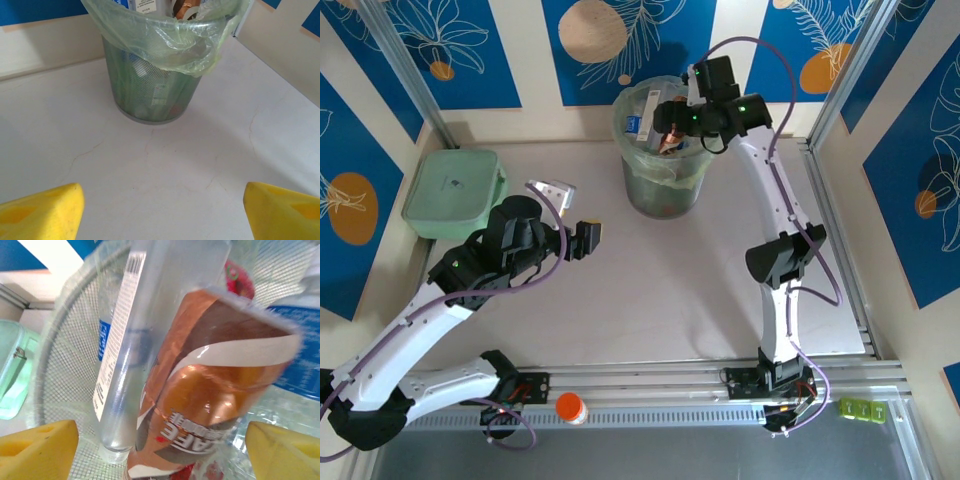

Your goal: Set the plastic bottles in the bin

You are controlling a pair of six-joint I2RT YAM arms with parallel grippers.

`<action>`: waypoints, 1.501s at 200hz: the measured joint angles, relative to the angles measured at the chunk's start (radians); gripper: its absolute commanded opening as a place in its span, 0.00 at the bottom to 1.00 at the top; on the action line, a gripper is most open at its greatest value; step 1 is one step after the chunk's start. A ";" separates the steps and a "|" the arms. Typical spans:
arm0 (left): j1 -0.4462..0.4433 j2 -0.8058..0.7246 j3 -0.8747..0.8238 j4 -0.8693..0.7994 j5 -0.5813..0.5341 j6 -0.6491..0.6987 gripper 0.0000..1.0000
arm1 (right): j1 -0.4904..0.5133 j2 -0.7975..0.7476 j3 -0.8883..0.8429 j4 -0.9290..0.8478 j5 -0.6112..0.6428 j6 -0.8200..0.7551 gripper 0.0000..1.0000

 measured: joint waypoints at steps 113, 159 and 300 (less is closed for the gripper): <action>0.002 -0.103 -0.054 0.047 -0.210 0.023 0.99 | -0.055 0.101 0.098 0.052 -0.129 0.072 0.28; 0.002 -0.145 -0.079 0.062 -0.262 0.056 0.99 | -0.072 0.107 0.062 0.077 -0.155 0.079 0.28; 0.052 -0.211 -0.736 0.921 -0.203 0.520 0.99 | -0.028 -0.790 -1.252 0.885 -0.121 -0.049 0.99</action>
